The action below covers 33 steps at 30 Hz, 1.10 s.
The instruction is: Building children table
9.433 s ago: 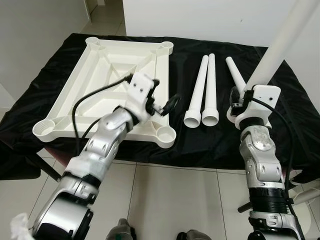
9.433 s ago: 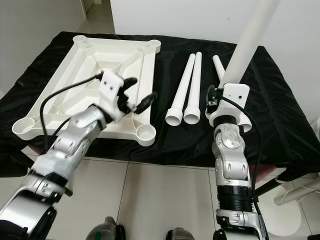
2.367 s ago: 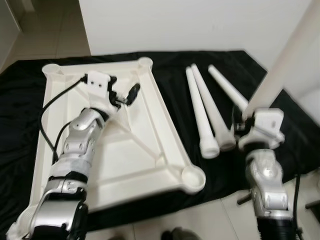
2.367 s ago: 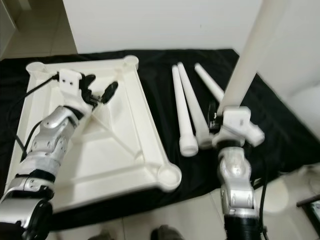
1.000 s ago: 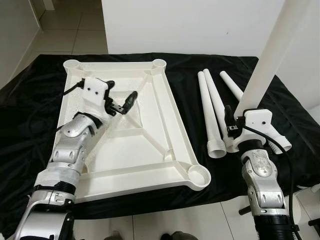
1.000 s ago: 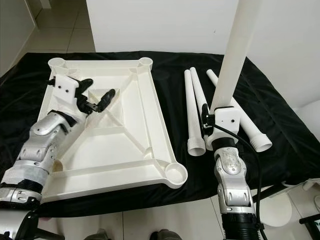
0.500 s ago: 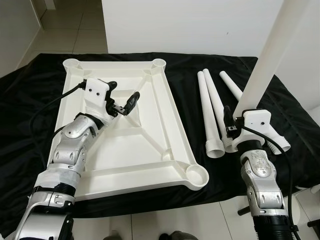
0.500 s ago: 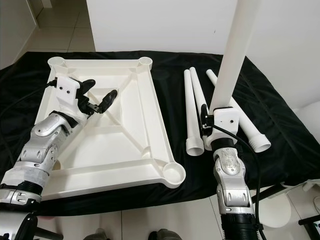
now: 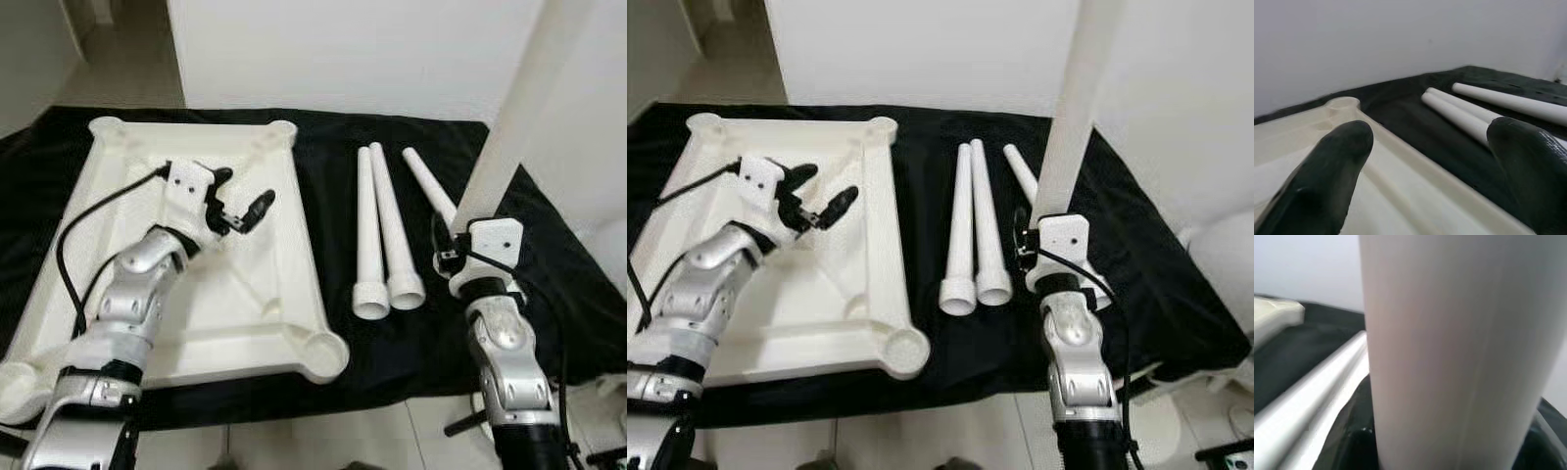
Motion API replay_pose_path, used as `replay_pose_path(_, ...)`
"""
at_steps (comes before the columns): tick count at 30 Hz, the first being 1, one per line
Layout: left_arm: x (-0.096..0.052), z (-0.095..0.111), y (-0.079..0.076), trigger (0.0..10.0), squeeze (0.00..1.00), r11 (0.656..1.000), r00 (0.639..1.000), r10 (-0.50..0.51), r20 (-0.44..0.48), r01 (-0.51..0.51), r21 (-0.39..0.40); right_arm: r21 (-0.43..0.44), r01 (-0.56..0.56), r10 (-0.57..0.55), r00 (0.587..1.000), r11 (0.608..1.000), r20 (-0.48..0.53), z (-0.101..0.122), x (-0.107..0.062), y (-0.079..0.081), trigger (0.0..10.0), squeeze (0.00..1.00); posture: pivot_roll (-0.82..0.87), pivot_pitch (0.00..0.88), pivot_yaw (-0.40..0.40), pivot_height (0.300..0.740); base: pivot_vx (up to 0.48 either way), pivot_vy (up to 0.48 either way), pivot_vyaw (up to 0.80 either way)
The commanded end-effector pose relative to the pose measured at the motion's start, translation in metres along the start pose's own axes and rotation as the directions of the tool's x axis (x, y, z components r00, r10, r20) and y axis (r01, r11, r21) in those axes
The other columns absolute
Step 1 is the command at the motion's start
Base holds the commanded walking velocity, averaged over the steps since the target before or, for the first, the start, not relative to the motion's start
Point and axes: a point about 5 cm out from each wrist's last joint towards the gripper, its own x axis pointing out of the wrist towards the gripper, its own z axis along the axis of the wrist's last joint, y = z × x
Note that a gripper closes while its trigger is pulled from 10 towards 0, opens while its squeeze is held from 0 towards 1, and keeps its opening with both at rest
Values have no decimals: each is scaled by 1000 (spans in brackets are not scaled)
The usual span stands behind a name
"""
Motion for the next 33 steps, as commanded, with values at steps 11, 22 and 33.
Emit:
replay_pose_path(11, 0, -4, 10, 10000, 0, 999, 998, 38, -41, -39, -23, -5, -3, 3, 1000, 1000, 7, 2, 2, -1, 10000, 0, 80, 0, -56, 740, 0, 0, 0)
replay_pose_path(22, -21, -3, 3, 10000, 0, 969, 965, -241, -106, 246, 35, -10, -16, 16, 1000, 1000, 12, 4, 4, -2, 10000, 0, 85, 0, -51, 740, 0, 0, 0)
replay_pose_path(33, -68, -13, 16, 10000, 0, 896, 836, -409, -365, 444, 12, -19, -16, 16, 1000, 1000, 9, 3, 3, -3, 10000, 0, 89, 0, -47, 740, 0, 0, 0)
